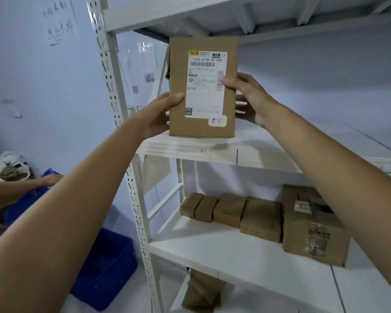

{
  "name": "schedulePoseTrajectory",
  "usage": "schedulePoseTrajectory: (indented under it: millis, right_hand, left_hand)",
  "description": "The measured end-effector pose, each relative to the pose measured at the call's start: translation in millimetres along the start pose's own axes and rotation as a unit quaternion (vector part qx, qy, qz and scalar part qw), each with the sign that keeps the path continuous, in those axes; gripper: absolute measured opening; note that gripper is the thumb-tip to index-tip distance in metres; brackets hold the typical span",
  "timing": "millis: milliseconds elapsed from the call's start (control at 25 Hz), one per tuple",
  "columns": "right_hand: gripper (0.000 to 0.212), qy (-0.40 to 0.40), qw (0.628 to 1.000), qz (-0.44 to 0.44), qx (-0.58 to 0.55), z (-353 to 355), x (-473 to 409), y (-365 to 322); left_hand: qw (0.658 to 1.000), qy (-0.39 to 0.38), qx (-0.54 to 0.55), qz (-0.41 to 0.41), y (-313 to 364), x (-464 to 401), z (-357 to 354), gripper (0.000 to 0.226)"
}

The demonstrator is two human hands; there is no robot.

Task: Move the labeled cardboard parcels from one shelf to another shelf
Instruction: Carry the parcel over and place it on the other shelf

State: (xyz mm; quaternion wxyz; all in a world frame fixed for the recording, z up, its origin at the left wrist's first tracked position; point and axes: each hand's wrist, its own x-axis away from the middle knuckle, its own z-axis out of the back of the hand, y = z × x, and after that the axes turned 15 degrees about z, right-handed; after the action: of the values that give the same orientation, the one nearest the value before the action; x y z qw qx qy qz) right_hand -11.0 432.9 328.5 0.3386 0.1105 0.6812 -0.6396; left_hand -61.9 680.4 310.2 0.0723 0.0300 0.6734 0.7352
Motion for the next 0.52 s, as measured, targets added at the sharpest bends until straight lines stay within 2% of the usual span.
schedulePoseTrajectory:
  millis: [160,520]
  right_hand:
    - [0.062,0.023,0.999,0.018,0.022,-2.0,-31.0,10.6]
    - [0.072,0.088,0.994,0.029,0.061,-1.5,-41.1,60.9]
  left_hand:
    - [0.997,-0.062,0.039,-0.010,1.0,-44.9,19.3,0.125]
    - [0.982,-0.179,0.052,-0.024,-25.3,-111.2,48.7,0.142]
